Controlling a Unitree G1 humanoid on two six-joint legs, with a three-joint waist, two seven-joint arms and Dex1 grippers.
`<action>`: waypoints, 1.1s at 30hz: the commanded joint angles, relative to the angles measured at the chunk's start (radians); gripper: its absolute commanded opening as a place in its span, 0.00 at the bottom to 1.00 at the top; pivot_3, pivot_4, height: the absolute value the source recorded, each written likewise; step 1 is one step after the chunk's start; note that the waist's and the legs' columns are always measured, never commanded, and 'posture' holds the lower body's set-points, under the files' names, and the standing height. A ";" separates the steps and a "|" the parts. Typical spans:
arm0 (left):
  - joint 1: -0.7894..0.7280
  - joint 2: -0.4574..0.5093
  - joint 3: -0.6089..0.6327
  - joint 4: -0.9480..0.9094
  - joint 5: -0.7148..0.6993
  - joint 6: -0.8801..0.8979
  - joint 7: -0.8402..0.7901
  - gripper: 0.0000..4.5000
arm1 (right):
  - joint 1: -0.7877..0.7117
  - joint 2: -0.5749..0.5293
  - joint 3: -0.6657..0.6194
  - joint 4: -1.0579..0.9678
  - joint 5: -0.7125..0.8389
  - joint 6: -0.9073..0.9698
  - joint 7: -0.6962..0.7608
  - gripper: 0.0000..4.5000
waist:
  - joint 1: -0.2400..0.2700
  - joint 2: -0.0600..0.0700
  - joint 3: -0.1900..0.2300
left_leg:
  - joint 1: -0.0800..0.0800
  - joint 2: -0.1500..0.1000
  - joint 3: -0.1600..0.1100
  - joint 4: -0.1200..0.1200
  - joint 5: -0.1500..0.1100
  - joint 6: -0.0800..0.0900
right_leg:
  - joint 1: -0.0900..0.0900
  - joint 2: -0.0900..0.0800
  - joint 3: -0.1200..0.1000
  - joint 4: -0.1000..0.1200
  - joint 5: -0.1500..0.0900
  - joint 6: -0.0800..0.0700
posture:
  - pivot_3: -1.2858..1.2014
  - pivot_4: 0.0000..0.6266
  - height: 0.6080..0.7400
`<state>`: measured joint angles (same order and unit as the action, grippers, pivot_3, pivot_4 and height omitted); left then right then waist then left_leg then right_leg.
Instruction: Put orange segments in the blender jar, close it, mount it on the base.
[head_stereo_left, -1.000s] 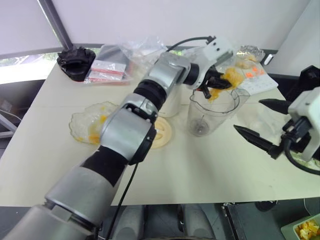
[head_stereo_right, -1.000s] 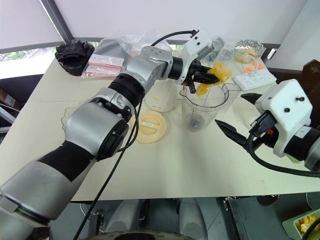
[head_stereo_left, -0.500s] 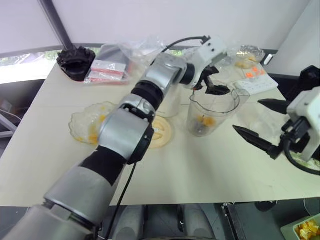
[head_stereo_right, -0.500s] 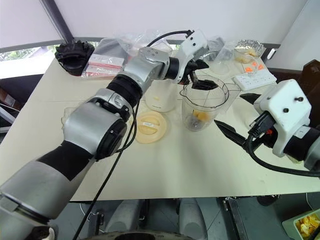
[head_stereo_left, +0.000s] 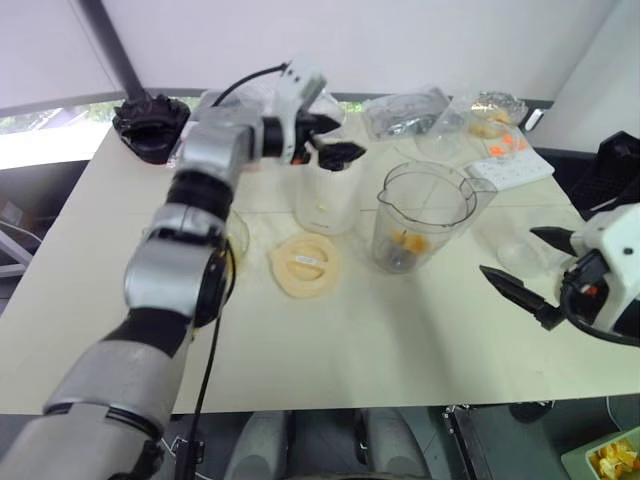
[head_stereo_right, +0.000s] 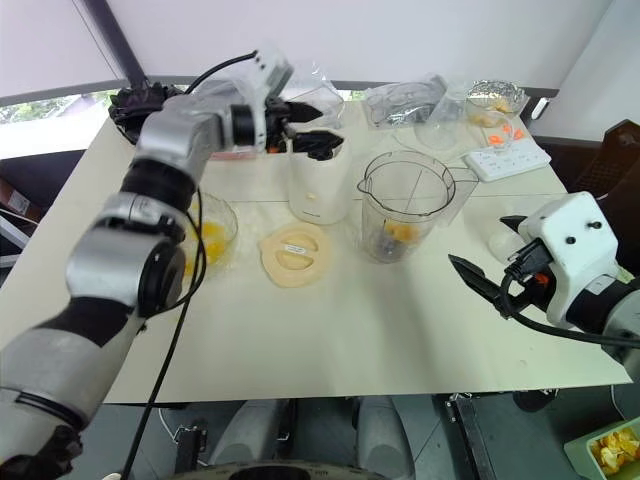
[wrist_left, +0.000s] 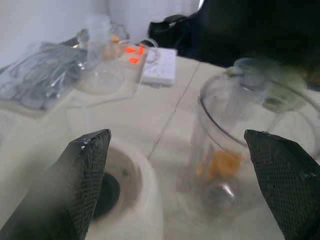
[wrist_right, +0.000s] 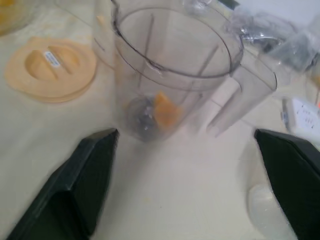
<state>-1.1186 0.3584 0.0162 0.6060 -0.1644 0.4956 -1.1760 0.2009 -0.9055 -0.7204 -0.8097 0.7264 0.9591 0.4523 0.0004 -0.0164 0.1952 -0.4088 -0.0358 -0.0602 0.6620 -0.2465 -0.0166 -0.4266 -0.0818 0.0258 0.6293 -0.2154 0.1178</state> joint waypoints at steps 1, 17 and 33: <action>0.122 0.051 0.011 -0.319 -0.099 0.142 -0.011 0.99 | 0.006 0.043 0.011 0.098 -0.107 -0.113 -0.008 1.00 | 0.002 0.000 0.000 | 0.000 0.000 0.000 0.000 0.000 0.000 | 0.000 0.000 0.000 0.000 0.000 0.000 | 0.52 0.24 1.00; 0.645 0.110 -0.164 -0.810 -0.078 0.105 0.197 0.99 | -0.410 0.116 0.088 0.958 -0.355 -0.452 -0.138 1.00 | 0.006 0.004 -0.002 | 0.004 -0.001 0.004 0.003 0.001 0.000 | 0.006 0.000 0.001 -0.002 -0.001 -0.007 | 0.52 0.24 1.00; 0.586 0.083 -0.199 -0.721 -0.066 0.036 0.271 0.99 | -0.406 0.132 0.061 1.153 -0.373 -0.583 -0.159 1.00 | -0.013 0.004 -0.002 | 0.003 -0.002 0.004 0.002 0.001 0.000 | 0.006 0.001 0.000 -0.002 -0.001 -0.006 | 0.52 0.24 1.00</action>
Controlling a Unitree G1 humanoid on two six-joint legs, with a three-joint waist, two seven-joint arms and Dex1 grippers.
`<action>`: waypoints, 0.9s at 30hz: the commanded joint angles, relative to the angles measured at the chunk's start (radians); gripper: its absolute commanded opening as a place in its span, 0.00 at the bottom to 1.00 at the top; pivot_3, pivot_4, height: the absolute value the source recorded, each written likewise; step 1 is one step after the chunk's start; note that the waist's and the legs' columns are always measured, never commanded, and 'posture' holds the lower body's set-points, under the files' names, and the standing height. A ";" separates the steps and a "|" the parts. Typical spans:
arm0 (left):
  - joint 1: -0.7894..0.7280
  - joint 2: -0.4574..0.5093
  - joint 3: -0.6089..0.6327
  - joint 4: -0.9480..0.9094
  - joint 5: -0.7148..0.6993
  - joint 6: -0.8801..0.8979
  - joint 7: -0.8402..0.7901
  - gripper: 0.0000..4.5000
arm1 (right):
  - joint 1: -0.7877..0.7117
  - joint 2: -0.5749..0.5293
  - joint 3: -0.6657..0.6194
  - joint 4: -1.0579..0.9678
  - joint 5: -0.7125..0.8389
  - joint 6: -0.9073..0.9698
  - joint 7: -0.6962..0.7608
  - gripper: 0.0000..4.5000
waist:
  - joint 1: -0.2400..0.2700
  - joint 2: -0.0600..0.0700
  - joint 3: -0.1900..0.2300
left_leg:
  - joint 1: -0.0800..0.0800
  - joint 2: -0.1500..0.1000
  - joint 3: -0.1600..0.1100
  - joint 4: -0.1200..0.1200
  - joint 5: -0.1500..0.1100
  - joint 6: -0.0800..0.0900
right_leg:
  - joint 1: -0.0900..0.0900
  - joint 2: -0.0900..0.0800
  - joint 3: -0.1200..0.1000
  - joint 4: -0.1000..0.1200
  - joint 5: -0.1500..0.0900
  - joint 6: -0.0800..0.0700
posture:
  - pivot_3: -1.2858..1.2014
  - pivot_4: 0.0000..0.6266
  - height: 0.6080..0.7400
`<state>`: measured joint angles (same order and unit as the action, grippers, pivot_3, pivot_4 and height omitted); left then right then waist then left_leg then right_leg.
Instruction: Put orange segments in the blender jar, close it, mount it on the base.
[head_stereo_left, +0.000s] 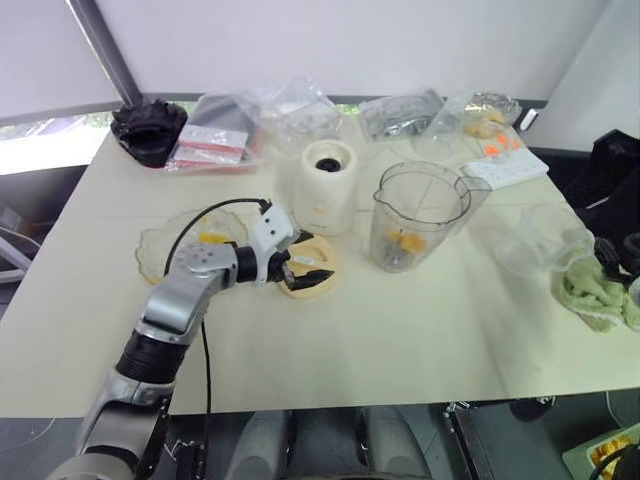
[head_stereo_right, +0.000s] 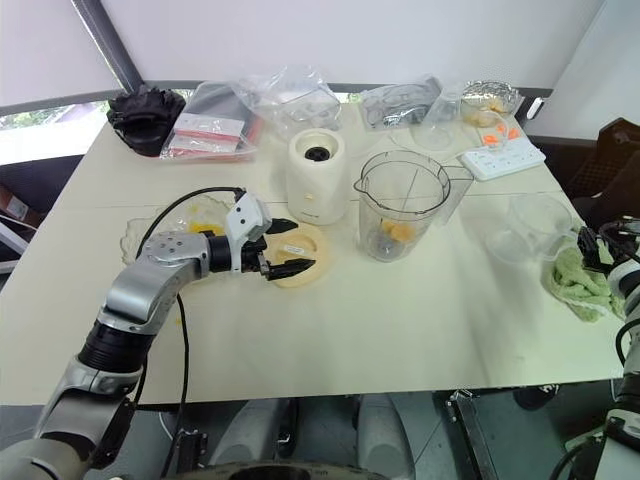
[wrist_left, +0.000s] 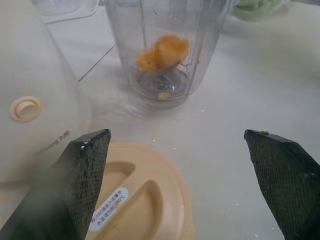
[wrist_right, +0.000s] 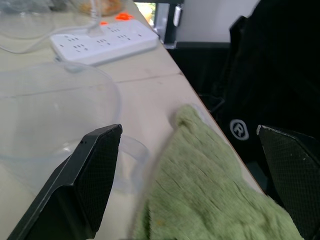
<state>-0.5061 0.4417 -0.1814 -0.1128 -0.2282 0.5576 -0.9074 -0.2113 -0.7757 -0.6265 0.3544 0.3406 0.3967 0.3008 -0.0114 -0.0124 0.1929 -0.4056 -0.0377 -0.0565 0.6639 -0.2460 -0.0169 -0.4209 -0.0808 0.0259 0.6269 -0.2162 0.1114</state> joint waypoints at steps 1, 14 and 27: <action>-0.030 0.000 -0.006 0.003 -0.001 -0.029 0.000 0.99 | 0.009 0.006 -0.029 -0.007 0.008 -0.020 -0.008 1.00 | -0.002 0.000 0.000 | 0.000 0.000 0.000 0.000 0.000 0.000 | 0.000 0.000 0.000 0.000 0.000 0.000 | 0.52 0.24 1.00; -0.014 0.043 -0.032 -0.014 -0.007 -0.070 -0.056 0.99 | -0.016 0.056 0.012 0.048 -0.002 -0.062 -0.015 1.00 | -0.005 0.000 0.000 | 0.000 0.000 0.000 0.000 0.000 0.000 | 0.000 0.000 0.000 0.000 0.000 0.000 | 0.52 0.24 1.00; -0.020 0.034 -0.017 -0.032 -0.023 -0.060 -0.042 0.99 | -0.099 0.068 0.025 0.158 0.002 -0.086 -0.023 1.00 | -0.004 0.000 0.000 | 0.000 0.000 0.000 0.000 0.000 0.000 | 0.000 0.000 0.000 0.000 0.000 0.000 | 0.52 0.24 1.00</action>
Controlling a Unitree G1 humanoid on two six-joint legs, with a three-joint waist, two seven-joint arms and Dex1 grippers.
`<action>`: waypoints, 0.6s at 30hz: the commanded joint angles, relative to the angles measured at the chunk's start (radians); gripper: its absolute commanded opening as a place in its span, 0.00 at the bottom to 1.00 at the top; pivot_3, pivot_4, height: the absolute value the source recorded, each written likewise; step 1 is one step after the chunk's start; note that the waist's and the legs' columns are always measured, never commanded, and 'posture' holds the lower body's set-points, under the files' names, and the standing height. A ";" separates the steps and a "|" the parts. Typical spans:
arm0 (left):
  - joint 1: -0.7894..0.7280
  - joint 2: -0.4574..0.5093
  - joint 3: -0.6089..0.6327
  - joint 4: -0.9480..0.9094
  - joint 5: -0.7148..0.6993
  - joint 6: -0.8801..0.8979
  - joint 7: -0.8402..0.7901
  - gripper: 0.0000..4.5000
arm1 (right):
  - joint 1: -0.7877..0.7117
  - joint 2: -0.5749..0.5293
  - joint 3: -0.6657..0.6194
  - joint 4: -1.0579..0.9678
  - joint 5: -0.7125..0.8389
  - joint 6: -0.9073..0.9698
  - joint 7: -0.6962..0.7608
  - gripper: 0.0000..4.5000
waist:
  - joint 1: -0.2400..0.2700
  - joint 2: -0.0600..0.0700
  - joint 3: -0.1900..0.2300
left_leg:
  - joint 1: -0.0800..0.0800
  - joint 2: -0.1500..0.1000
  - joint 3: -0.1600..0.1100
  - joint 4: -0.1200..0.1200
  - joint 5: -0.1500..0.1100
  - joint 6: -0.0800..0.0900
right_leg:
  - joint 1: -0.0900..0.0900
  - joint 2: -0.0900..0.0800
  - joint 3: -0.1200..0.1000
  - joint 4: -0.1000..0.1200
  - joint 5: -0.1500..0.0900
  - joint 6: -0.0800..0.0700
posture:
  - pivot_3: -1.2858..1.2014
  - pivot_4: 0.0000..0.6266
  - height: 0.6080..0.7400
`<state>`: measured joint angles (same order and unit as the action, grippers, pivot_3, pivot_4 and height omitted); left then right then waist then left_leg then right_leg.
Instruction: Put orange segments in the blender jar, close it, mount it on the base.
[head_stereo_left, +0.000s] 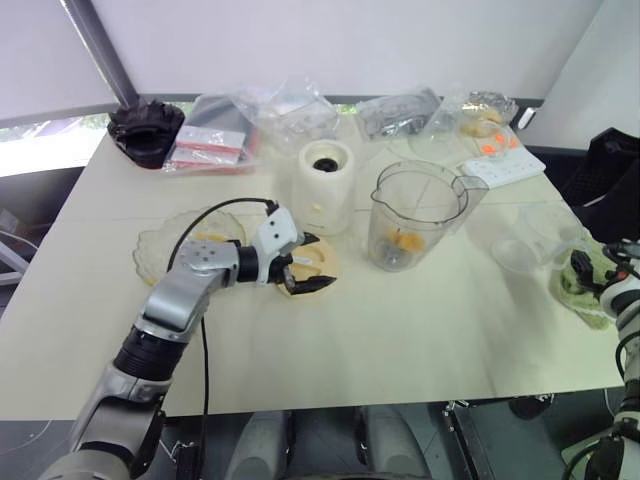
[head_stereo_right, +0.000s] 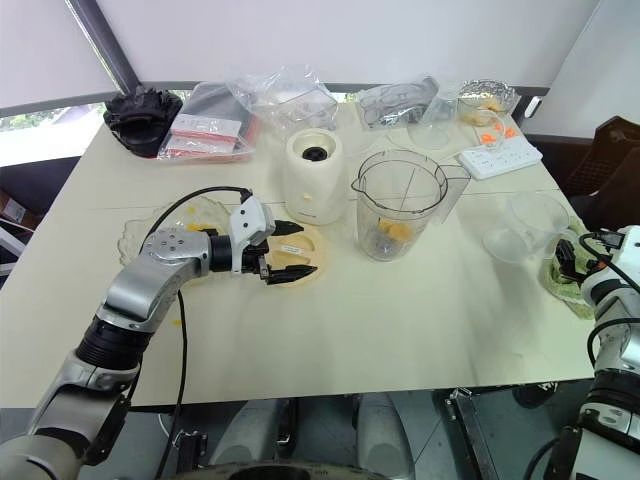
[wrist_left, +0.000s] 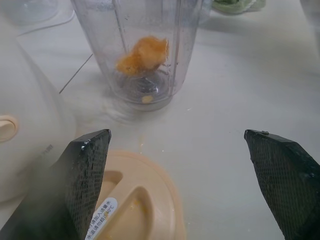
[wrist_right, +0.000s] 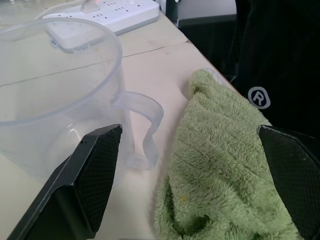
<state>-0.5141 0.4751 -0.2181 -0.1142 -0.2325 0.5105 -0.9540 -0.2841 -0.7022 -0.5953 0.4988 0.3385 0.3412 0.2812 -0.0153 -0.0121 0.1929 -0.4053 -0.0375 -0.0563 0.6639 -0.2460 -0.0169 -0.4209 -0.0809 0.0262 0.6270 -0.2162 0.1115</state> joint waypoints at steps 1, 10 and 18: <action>-0.011 0.001 0.019 -0.032 -0.018 -0.012 0.006 0.99 | -0.034 -0.006 -0.003 0.025 0.002 -0.035 -0.003 1.00 | 0.000 0.000 0.000 | 0.000 0.000 0.000 0.000 0.000 0.000 | 0.000 0.000 0.000 0.000 0.000 0.000 | 0.52 0.24 1.00; -0.009 0.007 0.008 -0.046 -0.002 -0.021 0.018 0.99 | -0.091 -0.011 0.040 0.123 -0.023 -0.099 -0.007 1.00 | -0.002 0.000 0.000 | 0.000 0.000 0.000 0.000 0.000 0.000 | 0.000 0.000 0.000 0.000 0.000 0.000 | 0.52 0.24 1.00; -0.010 0.015 0.009 -0.052 0.003 -0.022 0.025 0.99 | -0.156 -0.024 0.062 0.250 -0.046 -0.175 -0.023 1.00 | -0.004 0.000 0.000 | 0.000 0.000 0.000 0.000 0.000 0.000 | 0.000 0.000 0.000 0.000 0.000 0.000 | 0.52 0.24 1.00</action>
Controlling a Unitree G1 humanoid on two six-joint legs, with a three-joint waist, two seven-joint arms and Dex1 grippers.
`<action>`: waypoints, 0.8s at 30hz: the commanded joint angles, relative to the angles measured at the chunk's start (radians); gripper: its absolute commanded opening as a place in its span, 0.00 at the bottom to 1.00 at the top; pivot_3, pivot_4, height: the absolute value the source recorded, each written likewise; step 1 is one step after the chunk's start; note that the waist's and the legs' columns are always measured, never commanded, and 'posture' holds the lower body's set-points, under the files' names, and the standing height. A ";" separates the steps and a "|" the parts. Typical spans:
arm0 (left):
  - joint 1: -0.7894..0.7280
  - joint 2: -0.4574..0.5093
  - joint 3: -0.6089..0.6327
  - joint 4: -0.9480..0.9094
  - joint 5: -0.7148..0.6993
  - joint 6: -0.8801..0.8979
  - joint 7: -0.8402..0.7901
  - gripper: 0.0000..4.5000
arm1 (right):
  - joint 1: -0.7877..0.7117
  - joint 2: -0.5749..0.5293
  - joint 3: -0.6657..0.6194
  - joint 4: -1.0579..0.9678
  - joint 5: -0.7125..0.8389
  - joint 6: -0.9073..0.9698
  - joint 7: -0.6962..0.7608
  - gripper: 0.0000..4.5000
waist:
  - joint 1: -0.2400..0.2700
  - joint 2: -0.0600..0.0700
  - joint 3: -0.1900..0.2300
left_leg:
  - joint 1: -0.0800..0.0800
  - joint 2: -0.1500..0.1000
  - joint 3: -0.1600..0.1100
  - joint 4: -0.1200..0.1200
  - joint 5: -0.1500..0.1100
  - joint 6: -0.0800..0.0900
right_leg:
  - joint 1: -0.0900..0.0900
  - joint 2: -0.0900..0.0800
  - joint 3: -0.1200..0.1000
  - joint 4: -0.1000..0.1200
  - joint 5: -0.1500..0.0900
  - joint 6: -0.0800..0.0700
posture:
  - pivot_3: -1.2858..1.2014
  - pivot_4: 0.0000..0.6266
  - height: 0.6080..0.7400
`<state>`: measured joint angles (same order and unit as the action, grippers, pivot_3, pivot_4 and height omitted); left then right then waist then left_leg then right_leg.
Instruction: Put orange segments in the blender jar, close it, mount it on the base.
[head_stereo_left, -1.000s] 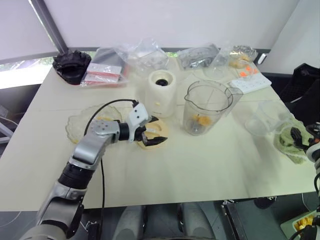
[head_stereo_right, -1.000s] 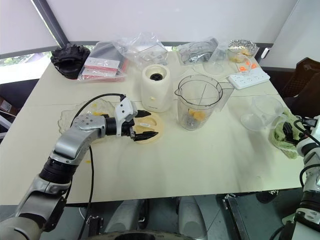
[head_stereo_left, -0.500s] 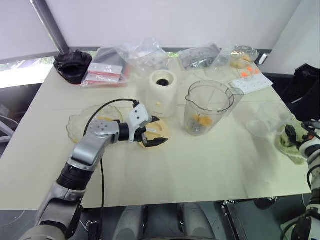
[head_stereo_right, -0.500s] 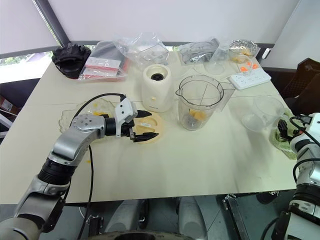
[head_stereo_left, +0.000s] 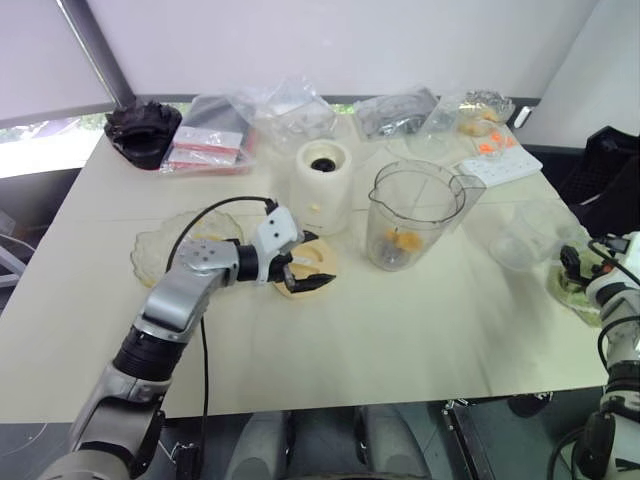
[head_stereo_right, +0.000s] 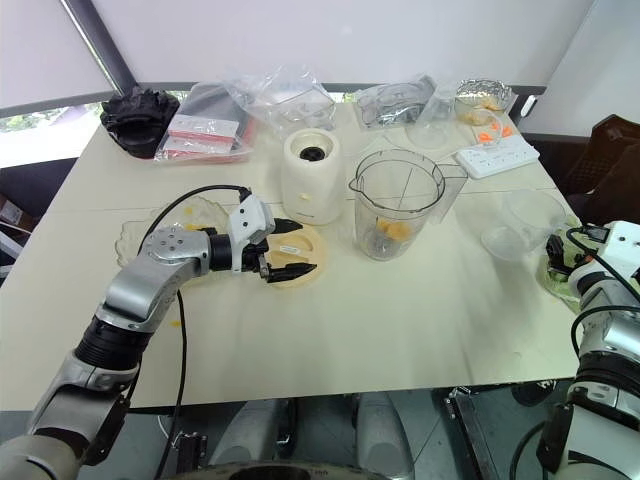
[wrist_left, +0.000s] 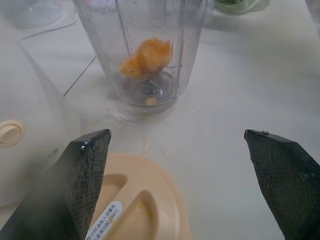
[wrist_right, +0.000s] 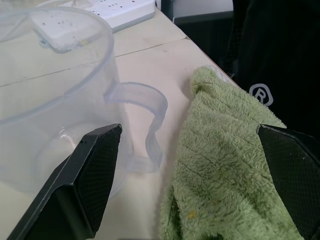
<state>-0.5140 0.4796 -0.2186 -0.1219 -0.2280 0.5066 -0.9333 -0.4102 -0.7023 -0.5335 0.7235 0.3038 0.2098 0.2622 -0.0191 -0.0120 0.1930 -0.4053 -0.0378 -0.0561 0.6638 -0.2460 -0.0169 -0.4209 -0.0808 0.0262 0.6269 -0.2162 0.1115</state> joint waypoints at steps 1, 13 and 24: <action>-0.009 0.012 0.011 -0.046 -0.002 -0.017 0.005 0.99 | -0.038 -0.027 0.001 0.044 -0.015 -0.054 -0.007 1.00 | 0.000 0.000 0.000 | 0.000 0.000 0.000 0.000 0.000 0.000 | 0.000 0.000 0.000 0.000 0.000 0.000 | 0.52 0.24 1.00; -0.016 0.019 0.007 -0.045 0.002 -0.021 0.008 0.99 | -0.106 -0.051 0.003 0.169 -0.027 -0.133 -0.037 1.00 | -0.001 0.000 0.000 | 0.000 0.000 0.000 0.000 0.000 0.000 | 0.000 0.000 0.000 0.000 0.000 0.000 | 0.52 0.24 1.00; -0.027 0.024 0.007 -0.033 0.004 -0.032 0.004 1.00 | -0.148 -0.053 0.015 0.219 -0.031 -0.167 -0.048 0.94 | -0.001 0.000 0.000 | 0.000 0.000 0.000 0.000 0.000 0.000 | 0.000 0.000 0.000 -0.001 0.000 0.000 | 0.52 0.24 1.00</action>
<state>-0.5167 0.4932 -0.2188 -0.1300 -0.2265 0.4927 -0.9272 -0.5334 -0.7259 -0.5179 0.9489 0.2771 0.0718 0.2187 -0.0203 -0.0121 0.1932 -0.4056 -0.0382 -0.0562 0.6636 -0.2460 -0.0169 -0.4208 -0.0808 0.0262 0.6263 -0.2162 0.1115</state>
